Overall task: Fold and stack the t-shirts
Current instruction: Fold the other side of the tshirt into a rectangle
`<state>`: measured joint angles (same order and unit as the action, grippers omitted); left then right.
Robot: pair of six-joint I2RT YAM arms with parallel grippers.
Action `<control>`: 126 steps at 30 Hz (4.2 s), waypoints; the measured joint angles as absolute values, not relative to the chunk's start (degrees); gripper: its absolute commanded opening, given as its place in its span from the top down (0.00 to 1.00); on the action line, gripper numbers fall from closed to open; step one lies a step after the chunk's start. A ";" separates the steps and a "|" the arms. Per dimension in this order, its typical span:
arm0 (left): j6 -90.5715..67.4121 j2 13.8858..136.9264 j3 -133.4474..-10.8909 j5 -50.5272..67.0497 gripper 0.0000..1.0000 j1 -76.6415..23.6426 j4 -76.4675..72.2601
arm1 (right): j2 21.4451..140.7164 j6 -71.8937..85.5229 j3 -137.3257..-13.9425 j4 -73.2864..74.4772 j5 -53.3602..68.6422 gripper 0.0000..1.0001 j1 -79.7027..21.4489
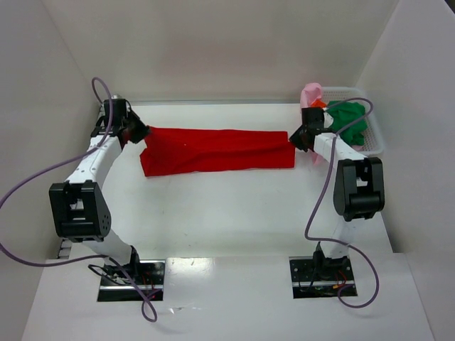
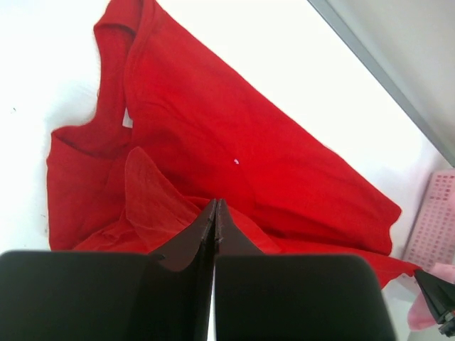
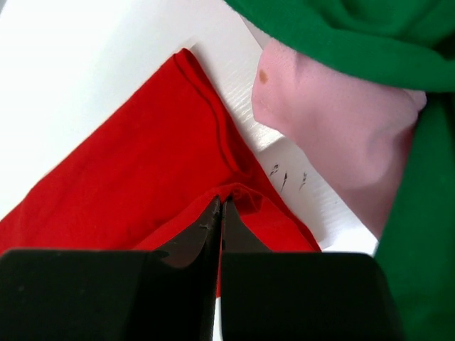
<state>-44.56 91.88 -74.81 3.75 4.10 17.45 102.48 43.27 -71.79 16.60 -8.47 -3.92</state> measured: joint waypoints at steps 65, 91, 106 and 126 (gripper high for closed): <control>-41.71 113.51 -87.99 8.84 1.00 6.63 14.48 | 112.99 39.38 -75.94 15.64 -9.37 1.00 -3.95; -40.45 113.51 -88.49 9.32 1.00 7.42 14.48 | 98.50 41.01 -64.10 16.49 -9.37 1.00 -3.92; -40.03 113.51 -88.49 9.78 1.00 7.42 14.48 | 90.28 41.30 -60.62 16.78 -7.75 1.00 -3.92; -39.00 115.98 -88.40 9.76 1.00 7.79 14.35 | 103.70 39.92 -67.66 15.68 -6.94 1.00 -3.90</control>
